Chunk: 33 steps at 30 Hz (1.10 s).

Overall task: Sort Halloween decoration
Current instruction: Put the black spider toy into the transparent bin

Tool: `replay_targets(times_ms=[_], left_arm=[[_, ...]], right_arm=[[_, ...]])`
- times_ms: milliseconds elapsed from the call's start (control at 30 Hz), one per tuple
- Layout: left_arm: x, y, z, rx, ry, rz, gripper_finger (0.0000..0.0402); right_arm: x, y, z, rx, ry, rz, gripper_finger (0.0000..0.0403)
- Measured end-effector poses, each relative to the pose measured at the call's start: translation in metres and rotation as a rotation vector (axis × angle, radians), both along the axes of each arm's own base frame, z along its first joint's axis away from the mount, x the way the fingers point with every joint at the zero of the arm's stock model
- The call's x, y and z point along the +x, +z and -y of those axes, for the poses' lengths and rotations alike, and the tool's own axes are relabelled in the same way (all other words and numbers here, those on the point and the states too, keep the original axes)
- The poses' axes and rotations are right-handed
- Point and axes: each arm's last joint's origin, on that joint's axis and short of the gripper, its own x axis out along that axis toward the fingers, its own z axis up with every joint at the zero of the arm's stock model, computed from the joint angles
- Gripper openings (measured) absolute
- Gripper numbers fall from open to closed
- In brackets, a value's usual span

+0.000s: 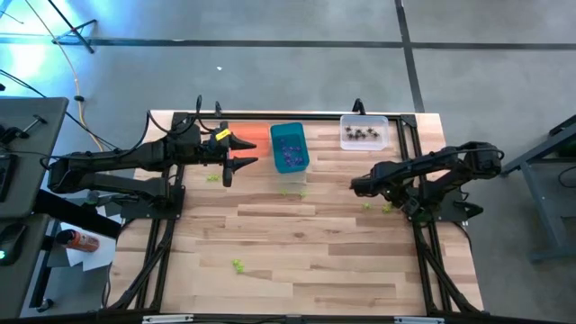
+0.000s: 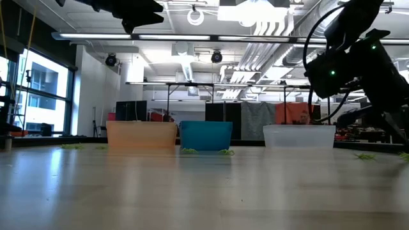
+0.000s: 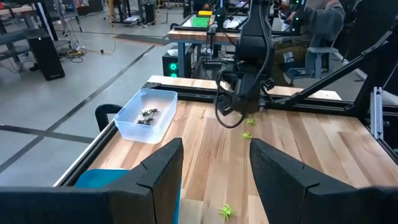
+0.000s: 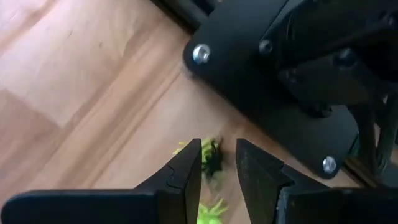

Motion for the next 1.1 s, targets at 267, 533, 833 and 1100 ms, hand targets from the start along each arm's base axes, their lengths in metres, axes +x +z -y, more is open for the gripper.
replay_targets(times_ms=[267,533,833,1100], left_arm=[[0.0,0.0001,-0.0001,0.0,0.0,0.0,0.0172],[0.0,0.0,-0.0001,-0.013,0.003,0.003,0.0172],[-0.0005,-0.0021,0.0,-0.048,0.009,-0.015,0.0172],[-0.0005,-0.0024,0.0001,-0.049,0.009,-0.017,0.0172]], right_arm=[[0.0013,-0.0025,0.0031,-0.01,0.005,0.028,0.0094],[0.0017,-0.0026,0.0,0.003,0.039,0.03,0.0094],[0.0001,-0.0096,-0.0015,0.028,0.042,0.06,0.0078],[0.0052,-0.0023,0.0002,0.012,0.113,0.056,0.0038]])
